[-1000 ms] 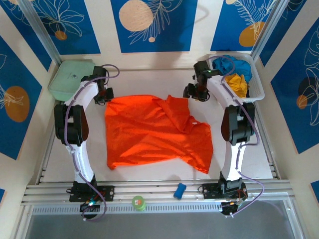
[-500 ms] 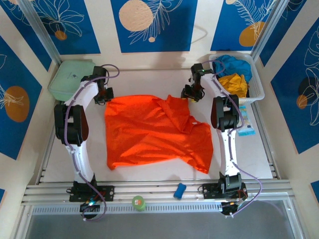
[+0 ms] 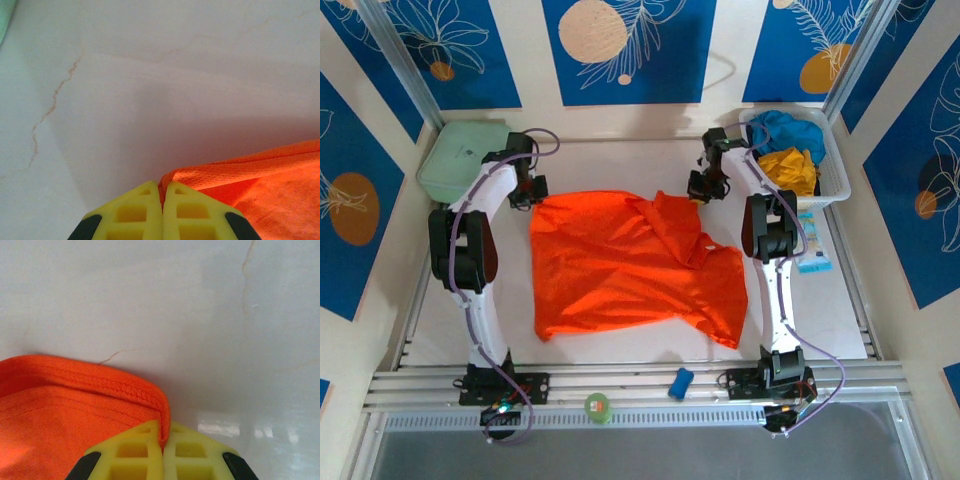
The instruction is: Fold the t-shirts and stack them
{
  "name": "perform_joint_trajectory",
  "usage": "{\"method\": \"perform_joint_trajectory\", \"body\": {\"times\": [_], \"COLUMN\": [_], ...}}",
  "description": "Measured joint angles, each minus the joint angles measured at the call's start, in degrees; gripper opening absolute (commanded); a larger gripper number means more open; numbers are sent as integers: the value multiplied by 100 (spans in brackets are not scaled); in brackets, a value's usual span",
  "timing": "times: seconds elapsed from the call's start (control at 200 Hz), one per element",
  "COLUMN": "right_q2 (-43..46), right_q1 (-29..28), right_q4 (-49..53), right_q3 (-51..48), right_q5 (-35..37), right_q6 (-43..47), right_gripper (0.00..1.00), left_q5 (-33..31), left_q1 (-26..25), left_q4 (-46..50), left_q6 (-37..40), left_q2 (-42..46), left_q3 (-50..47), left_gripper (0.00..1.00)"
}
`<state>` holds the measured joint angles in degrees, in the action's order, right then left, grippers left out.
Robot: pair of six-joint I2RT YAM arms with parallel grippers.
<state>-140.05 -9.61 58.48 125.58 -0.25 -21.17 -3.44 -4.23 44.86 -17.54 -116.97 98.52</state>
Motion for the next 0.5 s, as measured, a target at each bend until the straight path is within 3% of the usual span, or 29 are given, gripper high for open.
{"method": "perform_joint_trajectory", "body": {"times": [0.17, 0.5], "right_q2": [1099, 4833], "right_q1": [138, 188], "right_q4": [44, -247], "right_q3": [-96, -647], "right_q5": [0, -24], "right_q6": [81, 737], "right_gripper": [0, 0], "left_q5": [0, 299], "left_q1": [0, -2], "left_q4": [210, 868], "left_q6": [2, 35], "left_q2": [28, 1373], "left_q3": [402, 1174], "left_gripper": [0, 0]}}
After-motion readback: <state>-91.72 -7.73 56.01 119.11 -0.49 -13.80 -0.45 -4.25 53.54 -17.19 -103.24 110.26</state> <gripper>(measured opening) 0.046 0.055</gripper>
